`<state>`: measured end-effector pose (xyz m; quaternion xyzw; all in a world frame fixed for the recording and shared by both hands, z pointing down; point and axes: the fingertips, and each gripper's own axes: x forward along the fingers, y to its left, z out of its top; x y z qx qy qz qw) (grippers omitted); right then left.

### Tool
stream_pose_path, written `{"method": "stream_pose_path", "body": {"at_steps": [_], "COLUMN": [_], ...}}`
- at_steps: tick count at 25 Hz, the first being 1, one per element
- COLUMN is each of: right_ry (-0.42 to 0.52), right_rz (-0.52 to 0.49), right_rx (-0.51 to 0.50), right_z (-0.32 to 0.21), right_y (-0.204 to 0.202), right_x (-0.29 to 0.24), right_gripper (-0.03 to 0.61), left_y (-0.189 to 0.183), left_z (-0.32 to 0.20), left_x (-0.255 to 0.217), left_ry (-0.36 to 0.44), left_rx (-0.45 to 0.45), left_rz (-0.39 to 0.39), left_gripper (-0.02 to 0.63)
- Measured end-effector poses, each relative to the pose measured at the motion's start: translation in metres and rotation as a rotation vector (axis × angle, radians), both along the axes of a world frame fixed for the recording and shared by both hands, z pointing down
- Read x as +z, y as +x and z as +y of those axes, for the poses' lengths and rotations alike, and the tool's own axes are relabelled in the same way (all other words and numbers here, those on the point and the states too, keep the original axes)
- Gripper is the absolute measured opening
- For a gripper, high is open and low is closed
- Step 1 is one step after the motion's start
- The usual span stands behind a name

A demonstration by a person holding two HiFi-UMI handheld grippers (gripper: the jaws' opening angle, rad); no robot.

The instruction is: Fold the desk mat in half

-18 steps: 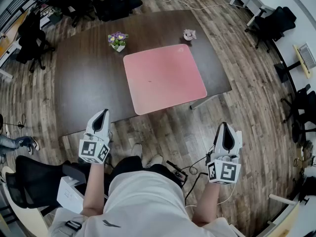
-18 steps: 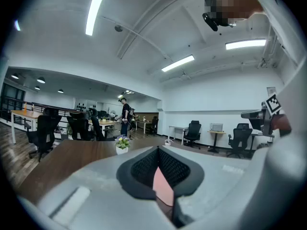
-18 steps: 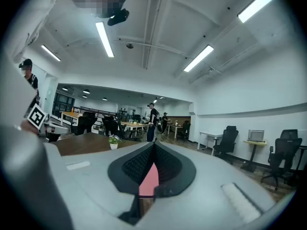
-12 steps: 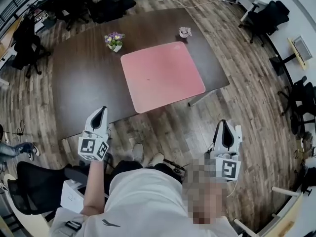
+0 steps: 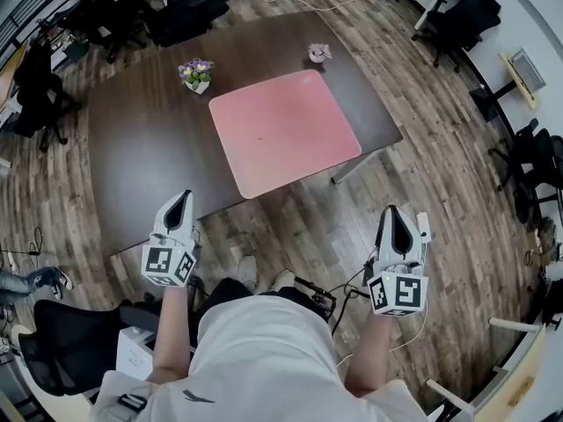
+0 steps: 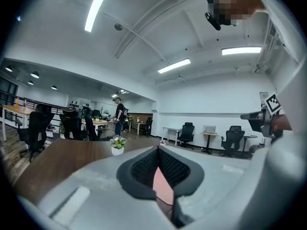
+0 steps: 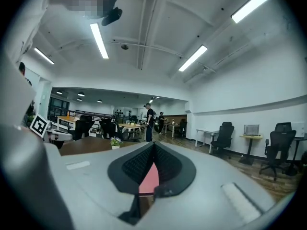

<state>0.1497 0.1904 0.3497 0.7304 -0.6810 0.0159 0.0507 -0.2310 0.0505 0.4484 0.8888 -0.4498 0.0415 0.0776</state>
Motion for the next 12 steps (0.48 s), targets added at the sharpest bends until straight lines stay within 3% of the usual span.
{"method": "stream_pose_path", "body": {"at_steps": [12], "right_ry": [-0.009], "right_rz": [-0.033], "right_rx": [0.050], "right_z": [-0.001], "right_y": [-0.014], "right_x": [0.005], "right_gripper": [0.002], "left_y": [-0.008], "left_z": [-0.013], "left_x": [0.001], "left_ry": [-0.008], "left_rx": [0.042], "left_rz": [0.023], "left_gripper": [0.005]}}
